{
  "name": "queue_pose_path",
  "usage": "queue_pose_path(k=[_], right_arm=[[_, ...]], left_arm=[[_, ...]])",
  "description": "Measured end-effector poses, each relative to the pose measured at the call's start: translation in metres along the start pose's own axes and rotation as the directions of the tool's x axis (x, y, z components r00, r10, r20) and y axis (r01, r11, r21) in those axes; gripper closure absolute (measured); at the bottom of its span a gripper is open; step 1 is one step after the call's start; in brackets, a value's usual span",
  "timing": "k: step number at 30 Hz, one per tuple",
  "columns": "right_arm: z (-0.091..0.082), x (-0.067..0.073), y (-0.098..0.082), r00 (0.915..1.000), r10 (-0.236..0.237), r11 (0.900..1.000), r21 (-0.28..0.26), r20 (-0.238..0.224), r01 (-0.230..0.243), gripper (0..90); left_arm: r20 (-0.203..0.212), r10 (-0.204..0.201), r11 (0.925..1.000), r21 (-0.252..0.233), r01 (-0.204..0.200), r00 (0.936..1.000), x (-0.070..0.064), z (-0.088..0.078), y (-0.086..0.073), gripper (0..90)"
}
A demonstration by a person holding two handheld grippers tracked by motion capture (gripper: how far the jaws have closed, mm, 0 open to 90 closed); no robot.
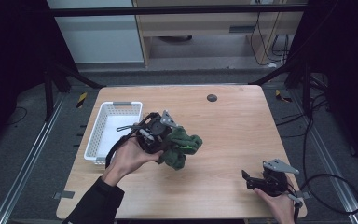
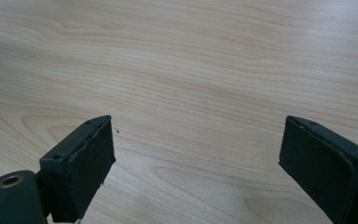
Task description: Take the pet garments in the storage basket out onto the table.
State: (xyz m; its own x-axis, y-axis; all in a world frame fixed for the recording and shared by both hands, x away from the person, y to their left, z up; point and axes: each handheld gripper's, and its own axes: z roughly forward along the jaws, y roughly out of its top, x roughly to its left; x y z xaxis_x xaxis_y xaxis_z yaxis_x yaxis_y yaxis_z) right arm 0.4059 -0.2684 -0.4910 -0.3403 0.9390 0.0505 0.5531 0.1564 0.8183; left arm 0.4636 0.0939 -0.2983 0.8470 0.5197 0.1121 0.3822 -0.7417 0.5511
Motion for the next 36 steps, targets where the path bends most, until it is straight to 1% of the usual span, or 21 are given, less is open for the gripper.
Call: queue_pose_path(k=[13, 15, 24, 34, 36], right_arm=[[0.000, 0.000, 0.000, 1.0000, 0.000, 1.000, -0.003, 0.001, 0.000, 10.1], [0.000, 0.000, 0.000, 1.0000, -0.001, 1.000, -0.002, 0.000, 0.001, 10.1], [0.000, 0.000, 0.000, 1.0000, -0.005, 1.000, -0.007, 0.005, 0.005, 10.0], [-0.001, -0.001, 0.000, 0.9999, -0.004, 1.000, -0.013, 0.010, 0.004, 10.0], [-0.001, -0.001, 0.000, 1.0000, 0.002, 1.000, -0.011, 0.009, -0.002, 10.0]], left_arm=[[0.021, 0.023, 0.9992, 0.032, -0.023, 0.9995, -0.008, 0.023, 0.009, 80.5], [0.020, 0.027, 0.9990, 0.035, -0.028, 0.9994, -0.009, 0.026, 0.009, 80.5], [0.041, 0.037, 0.9974, 0.059, -0.040, 0.9984, -0.013, 0.043, 0.011, 80.5], [0.056, 0.035, 0.9955, 0.086, -0.040, 0.9978, -0.014, 0.058, 0.009, 80.4], [0.059, 0.029, 0.9951, 0.092, -0.035, 0.9979, -0.014, 0.060, 0.009, 80.4]])
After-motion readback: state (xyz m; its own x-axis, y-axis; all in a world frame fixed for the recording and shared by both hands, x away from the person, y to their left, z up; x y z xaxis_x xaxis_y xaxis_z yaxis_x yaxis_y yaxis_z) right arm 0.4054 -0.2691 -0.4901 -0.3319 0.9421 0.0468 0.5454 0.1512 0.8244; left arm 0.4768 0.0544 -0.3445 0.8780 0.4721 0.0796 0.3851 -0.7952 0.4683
